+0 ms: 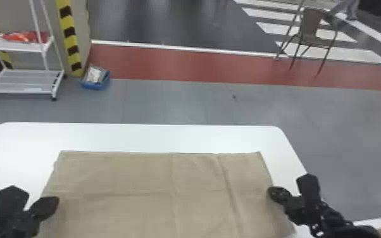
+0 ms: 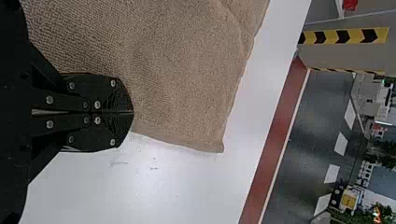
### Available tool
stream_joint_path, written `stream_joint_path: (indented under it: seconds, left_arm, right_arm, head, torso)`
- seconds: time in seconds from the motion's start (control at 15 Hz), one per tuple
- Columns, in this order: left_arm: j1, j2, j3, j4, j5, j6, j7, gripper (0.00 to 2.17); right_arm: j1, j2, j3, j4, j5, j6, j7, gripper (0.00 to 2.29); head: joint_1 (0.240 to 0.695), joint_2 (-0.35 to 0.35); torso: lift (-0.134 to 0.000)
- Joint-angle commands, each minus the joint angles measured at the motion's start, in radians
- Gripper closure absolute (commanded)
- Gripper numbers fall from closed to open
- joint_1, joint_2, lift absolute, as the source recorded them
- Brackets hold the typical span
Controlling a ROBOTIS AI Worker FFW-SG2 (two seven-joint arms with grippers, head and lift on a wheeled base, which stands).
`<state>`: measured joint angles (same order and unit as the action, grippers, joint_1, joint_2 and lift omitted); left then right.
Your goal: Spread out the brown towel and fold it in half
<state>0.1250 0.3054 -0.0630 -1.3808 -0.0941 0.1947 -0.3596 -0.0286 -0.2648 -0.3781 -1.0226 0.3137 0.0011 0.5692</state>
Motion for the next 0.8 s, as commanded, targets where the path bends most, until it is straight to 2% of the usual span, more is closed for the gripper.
stream_joint_path:
  seconds: [0.0,0.73]
  left_arm:
    - [-0.005,-0.002,-0.011,0.002,-0.015,0.022,0.014,1.89]
    - [-0.091,-0.028,-0.051,0.097,-0.058,0.029,0.08,1.89]
  right_arm:
    - [-0.011,0.002,0.012,0.007,0.001,0.001,-0.003,1.83]
    - [-0.057,0.006,0.028,0.013,0.005,0.029,-0.014,1.83]
  head:
    - [0.695,-0.207]
    - [0.695,-0.184]
  torso:
    - [0.0]
    - [0.0]
